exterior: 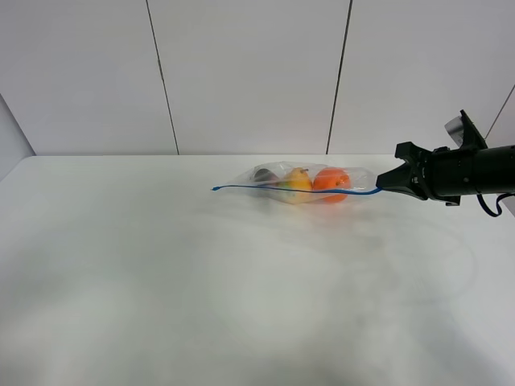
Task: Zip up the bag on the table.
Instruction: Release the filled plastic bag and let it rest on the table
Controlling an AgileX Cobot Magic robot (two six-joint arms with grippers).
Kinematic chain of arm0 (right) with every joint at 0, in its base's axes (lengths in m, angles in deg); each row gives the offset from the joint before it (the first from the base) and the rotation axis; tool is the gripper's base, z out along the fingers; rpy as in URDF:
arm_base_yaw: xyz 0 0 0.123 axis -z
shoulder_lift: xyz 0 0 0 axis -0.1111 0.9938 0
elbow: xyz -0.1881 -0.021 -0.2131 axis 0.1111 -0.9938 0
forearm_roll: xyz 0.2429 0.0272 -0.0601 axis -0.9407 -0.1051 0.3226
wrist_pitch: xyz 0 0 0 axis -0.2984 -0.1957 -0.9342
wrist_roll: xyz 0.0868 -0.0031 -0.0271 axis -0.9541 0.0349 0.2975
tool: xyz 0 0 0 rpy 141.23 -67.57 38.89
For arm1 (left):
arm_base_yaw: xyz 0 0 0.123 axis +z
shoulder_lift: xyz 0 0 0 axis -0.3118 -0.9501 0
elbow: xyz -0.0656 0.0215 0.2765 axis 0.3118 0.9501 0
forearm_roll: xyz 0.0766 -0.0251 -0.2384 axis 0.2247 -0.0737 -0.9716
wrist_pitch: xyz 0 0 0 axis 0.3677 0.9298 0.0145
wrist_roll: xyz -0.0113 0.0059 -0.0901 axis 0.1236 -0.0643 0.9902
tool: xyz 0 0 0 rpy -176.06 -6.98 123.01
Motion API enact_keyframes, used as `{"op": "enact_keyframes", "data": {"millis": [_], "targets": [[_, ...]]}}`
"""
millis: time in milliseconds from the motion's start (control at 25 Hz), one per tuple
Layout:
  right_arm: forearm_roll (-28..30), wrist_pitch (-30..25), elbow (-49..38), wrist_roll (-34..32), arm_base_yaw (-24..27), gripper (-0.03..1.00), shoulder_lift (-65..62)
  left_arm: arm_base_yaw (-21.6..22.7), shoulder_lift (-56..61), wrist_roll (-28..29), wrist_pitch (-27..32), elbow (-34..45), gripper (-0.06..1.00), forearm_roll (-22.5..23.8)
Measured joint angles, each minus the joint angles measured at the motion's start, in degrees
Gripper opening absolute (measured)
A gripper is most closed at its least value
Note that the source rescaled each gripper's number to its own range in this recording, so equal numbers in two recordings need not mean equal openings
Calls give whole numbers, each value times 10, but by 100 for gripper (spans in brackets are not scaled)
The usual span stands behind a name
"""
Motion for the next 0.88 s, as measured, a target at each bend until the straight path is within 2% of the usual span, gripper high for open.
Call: {"op": "enact_keyframes", "data": {"millis": [240,360,480,720,800,880], "targets": [[8,0,0,0,0,1,0,0,0,0,0,0,75,0],[9,0,0,0,0,5,0,0,0,0,0,0,75,0],[10,0,0,0,0,20,0,0,0,0,0,0,75,0],[10,0,0,0,0,70,0,0,0,0,0,0,75,0],[10,0,0,0,0,78,0,0,0,0,0,0,75,0],[10,1,0,0,0,81,0,0,0,0,0,0,75,0]]}}
